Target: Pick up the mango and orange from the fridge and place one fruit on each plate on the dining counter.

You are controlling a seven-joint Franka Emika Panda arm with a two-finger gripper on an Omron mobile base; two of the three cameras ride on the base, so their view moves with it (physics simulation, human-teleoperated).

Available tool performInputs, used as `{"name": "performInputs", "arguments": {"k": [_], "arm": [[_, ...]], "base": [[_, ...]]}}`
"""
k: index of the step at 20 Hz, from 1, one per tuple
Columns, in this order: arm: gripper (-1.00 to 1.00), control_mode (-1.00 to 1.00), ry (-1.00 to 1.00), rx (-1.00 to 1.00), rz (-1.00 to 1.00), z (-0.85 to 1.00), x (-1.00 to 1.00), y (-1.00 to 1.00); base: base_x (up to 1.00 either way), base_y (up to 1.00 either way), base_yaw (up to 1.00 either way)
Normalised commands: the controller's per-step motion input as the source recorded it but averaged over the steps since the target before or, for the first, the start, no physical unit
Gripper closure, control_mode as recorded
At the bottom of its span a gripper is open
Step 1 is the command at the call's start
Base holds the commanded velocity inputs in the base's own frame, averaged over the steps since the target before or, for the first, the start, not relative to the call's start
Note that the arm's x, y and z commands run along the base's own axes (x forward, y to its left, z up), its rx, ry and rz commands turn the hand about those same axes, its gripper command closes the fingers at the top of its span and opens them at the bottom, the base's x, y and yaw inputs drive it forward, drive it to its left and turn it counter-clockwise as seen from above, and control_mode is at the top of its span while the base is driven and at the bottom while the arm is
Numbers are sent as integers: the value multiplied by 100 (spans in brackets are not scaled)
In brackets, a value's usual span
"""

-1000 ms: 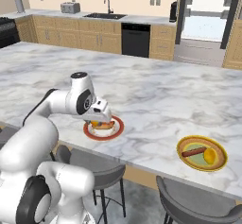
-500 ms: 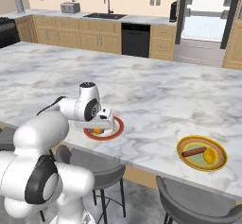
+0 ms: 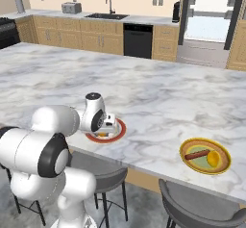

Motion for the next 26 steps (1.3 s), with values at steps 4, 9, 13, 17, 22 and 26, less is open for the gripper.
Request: {"name": "performInputs", "arguments": {"k": [4, 9, 13, 17, 22, 26], "arm": [[100, -100, 0, 3, 0, 0, 30, 0], [100, -100, 4, 0, 0, -20, 0, 0], [100, -100, 1, 0, 0, -35, 0, 3], [100, -100, 0, 0, 0, -16, 0, 0], [-100, -100, 1, 0, 0, 0, 0, 0], [-100, -100, 1, 0, 0, 0, 0, 0]], "base": [[0, 0, 0], [0, 0, 0], [0, 0, 0], [0, 0, 0], [0, 0, 0], [0, 0, 0]]}}
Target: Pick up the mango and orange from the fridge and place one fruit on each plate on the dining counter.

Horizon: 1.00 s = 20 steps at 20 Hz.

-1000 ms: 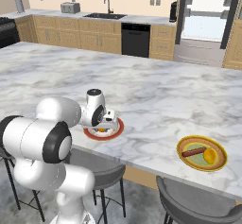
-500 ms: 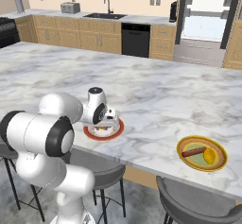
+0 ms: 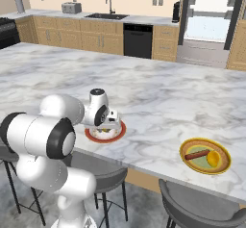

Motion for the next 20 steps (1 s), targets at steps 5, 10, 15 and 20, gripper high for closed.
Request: {"name": "performInputs", "arguments": {"k": [5, 10, 15, 20], "arm": [[-100, -100, 0, 1, -1, 12, -10, 0], [-100, -100, -3, 14, -5, 82, -69, -14], [-100, -100, -3, 15, -1, 77, -96, -4], [-100, -100, 3, 9, -1, 61, -100, 0]], "base": [[0, 0, 0], [0, 0, 0], [0, 0, 0], [0, 0, 0]]}}
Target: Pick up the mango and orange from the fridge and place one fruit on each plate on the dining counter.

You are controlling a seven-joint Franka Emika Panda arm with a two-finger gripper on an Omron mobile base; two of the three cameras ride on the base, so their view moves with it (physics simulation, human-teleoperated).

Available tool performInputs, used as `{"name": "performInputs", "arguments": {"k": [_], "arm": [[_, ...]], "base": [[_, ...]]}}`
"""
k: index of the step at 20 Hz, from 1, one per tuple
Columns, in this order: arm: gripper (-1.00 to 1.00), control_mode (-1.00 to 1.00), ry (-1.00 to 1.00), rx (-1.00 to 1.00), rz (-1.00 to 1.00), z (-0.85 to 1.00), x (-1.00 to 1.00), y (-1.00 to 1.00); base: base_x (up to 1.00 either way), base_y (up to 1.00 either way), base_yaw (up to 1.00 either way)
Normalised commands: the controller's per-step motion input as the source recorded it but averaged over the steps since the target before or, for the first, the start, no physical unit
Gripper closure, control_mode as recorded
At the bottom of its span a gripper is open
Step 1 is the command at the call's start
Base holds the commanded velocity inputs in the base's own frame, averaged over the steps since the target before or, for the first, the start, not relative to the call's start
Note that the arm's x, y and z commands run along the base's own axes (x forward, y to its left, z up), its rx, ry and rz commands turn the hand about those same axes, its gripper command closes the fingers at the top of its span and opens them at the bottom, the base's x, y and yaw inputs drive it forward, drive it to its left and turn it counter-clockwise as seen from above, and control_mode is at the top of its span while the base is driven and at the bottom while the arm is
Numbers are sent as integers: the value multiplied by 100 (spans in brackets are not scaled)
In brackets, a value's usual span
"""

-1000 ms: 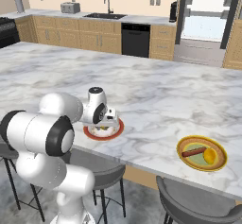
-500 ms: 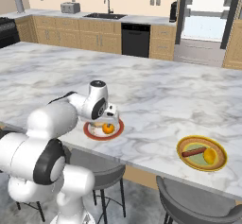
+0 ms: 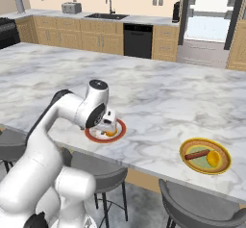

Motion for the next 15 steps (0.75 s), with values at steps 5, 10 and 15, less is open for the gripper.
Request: {"name": "performInputs", "arguments": {"k": [5, 10, 15], "arm": [[-100, -100, 2, 1, -14, 42, -100, 11], [-100, -100, 0, -4, -30, 26, -78, 8], [-100, -100, -14, -2, -23, 63, -92, 6]], "base": [[0, 0, 0], [0, 0, 0], [0, 0, 0]]}}
